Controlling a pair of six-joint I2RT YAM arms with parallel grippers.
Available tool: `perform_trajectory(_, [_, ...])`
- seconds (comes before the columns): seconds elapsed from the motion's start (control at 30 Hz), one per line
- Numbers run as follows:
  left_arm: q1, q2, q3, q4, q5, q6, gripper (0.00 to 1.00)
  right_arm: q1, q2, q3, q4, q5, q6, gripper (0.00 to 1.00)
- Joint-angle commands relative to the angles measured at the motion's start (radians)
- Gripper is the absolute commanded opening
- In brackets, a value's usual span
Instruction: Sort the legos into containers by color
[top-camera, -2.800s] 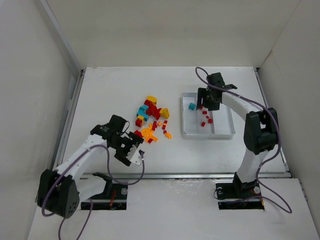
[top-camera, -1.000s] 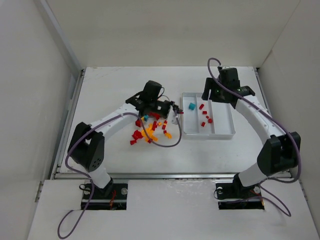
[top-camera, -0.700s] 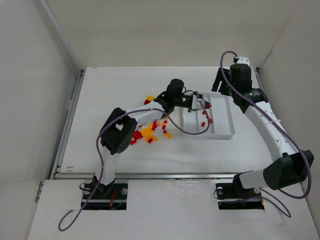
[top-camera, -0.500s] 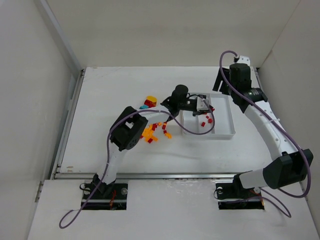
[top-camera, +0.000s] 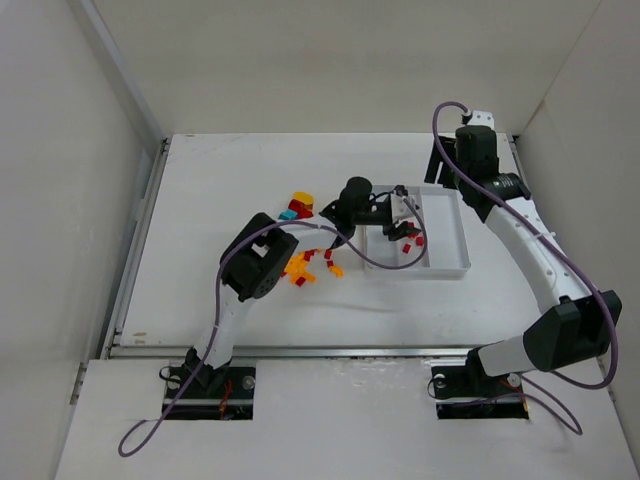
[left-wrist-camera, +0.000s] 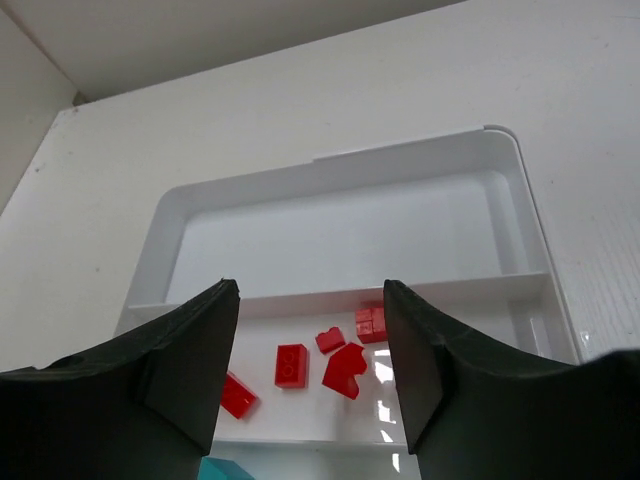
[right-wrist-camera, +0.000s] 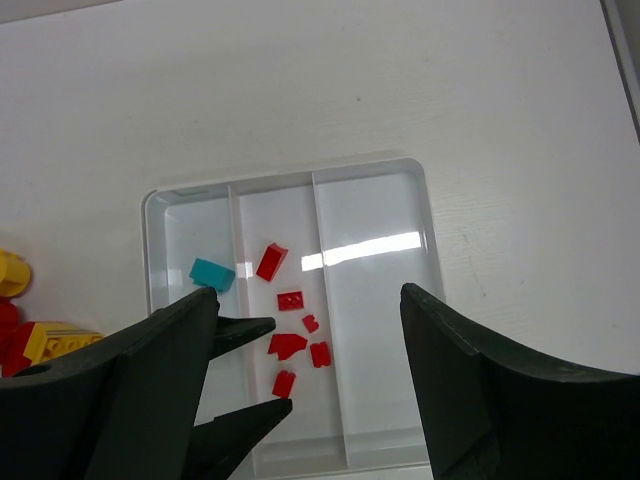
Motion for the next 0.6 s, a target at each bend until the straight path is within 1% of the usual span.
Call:
perform_trajectory(0.0, [-0.005,-0.061,-0.022,0.054,-0.025,-0.027,0.57,-0.005,-0.017,0.044,0.043,-0.011,-0.02,0.79])
perform_trajectory(0.03, [-0.005,-0.061,-0.031,0.054,-0.026,-0.027,0.58,-0.005,-0.026,0.044,0.043,-0.011,-0.029,0.79])
perform_trajectory(0.13, [-0.005,-0.084,-0.031,0.054,-0.048,-0.073,0.59,-0.005,-0.026,0.044,0.043,-0.022,-0.03,0.79])
perform_trajectory(0.23, [-0.005,-0.134,-0.031,0.054,-0.049,-0.12,0.59,-0.005,-0.026,0.068,0.019,-0.069,-0.039,0.79])
perform_trajectory(0.3, [0.015,-0.195,-0.073,0.054,0.003,-0.121,0.59,-0.005,-0.015,0.081,0.007,-0.136,-0.06,0.8])
perform_trajectory(0.33, [0.015,-0.196,-0.091,0.054,0.014,-0.121,0.59,-0.005,-0.015,0.081,-0.007,-0.155,-0.06,0.8])
perform_trajectory(0.4, [0.029,-0.289,-0.14,0.054,0.014,-0.107,0.59,-0.005,-0.005,0.105,-0.022,-0.19,-0.06,0.8])
perform_trajectory(0.43, [0.029,-0.327,-0.169,0.054,0.014,-0.107,0.59,-0.005,-0.005,0.121,-0.022,-0.233,-0.06,0.8])
perform_trajectory(0.47, [0.045,-0.41,-0.233,0.054,0.014,-0.075,0.59,-0.005,-0.005,0.13,-0.032,-0.259,-0.069,0.8])
perform_trajectory(0.53, [0.073,-0.499,-0.296,-0.029,-0.04,-0.043,0.59,-0.005,0.006,0.13,-0.032,-0.304,-0.069,0.8])
perform_trajectory(0.57, [0.082,-0.544,-0.368,-0.058,-0.068,-0.042,0.59,0.004,0.006,0.13,-0.018,-0.32,-0.06,0.8])
